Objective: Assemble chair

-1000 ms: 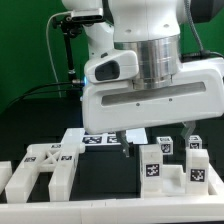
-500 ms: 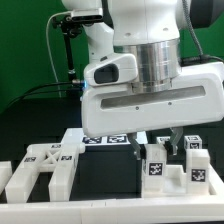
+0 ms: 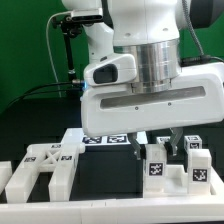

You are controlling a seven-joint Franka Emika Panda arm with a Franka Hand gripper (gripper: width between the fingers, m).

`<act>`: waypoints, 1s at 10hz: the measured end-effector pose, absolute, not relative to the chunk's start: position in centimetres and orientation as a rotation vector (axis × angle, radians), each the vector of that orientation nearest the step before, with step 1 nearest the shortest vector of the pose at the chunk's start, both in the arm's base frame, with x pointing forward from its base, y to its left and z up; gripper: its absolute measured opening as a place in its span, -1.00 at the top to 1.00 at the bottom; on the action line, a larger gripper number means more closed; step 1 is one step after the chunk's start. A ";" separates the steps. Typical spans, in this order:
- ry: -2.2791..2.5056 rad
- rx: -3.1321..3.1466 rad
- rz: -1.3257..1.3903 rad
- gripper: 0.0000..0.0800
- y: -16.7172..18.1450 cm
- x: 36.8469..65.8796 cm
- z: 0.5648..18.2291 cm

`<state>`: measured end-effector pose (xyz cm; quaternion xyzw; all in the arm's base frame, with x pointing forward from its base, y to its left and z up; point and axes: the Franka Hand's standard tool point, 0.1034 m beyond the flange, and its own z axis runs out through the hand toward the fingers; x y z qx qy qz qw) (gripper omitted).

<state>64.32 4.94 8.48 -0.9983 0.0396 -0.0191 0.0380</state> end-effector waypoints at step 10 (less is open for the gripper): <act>1.513 -2.590 -0.072 0.28 4.4 65.1 8.3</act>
Offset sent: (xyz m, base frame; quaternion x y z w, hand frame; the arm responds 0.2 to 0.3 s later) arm -0.0004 -0.0068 -0.0107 0.0603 0.0071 0.2943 0.9538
